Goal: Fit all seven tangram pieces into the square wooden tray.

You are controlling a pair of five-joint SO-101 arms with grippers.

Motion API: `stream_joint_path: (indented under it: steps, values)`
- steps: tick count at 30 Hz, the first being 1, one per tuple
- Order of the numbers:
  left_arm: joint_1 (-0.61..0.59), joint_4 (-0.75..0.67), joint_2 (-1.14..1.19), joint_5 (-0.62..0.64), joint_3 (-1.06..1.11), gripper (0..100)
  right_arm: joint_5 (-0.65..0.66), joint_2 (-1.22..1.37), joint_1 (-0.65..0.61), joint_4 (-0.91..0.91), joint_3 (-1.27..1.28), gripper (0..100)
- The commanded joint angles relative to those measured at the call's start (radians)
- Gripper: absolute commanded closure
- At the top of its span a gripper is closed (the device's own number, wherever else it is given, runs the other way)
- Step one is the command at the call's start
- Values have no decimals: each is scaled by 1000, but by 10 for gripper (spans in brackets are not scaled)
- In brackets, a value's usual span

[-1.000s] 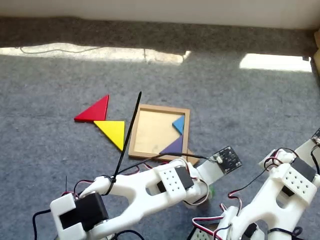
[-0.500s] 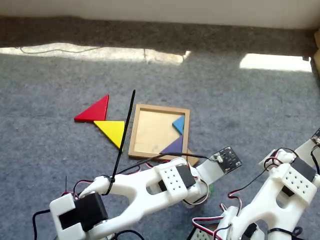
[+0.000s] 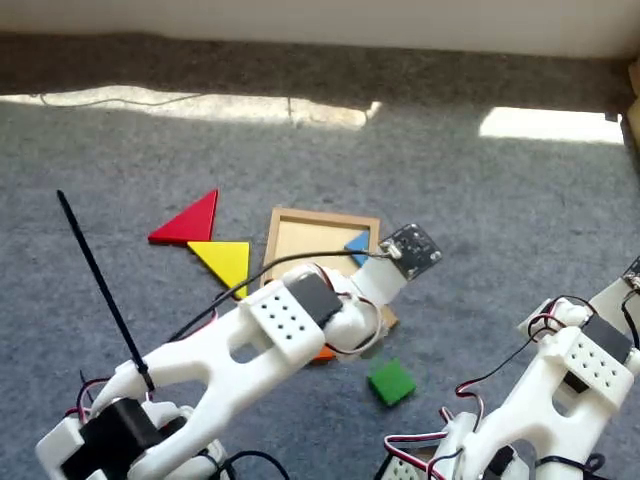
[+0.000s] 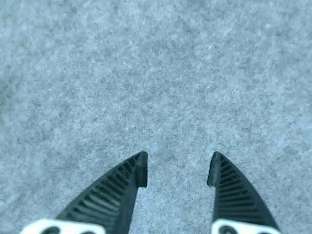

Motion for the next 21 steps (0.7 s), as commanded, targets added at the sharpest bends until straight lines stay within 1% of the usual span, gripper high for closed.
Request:
stream_joint_path:
  steps: [1,6,11,13,16,21]
  values:
    - [-13,20,-39,2,-48,775,-2,-25,-1,-15,-12,793]
    - [48,29,-36,180,-45,635,-2,-24,-1,-15,-12,793]
    - [113,25,-15,203,-39,646,-2,-21,-1,-16,-12,793]
    - [127,14,44,203,-39,646,-2,-21,-1,-16,-12,793]
    - [143,-38,157,201,-44,646,-2,-19,-1,-16,-12,793]
    - [159,-40,311,201,-140,646,-2,-19,-1,-16,-12,793]
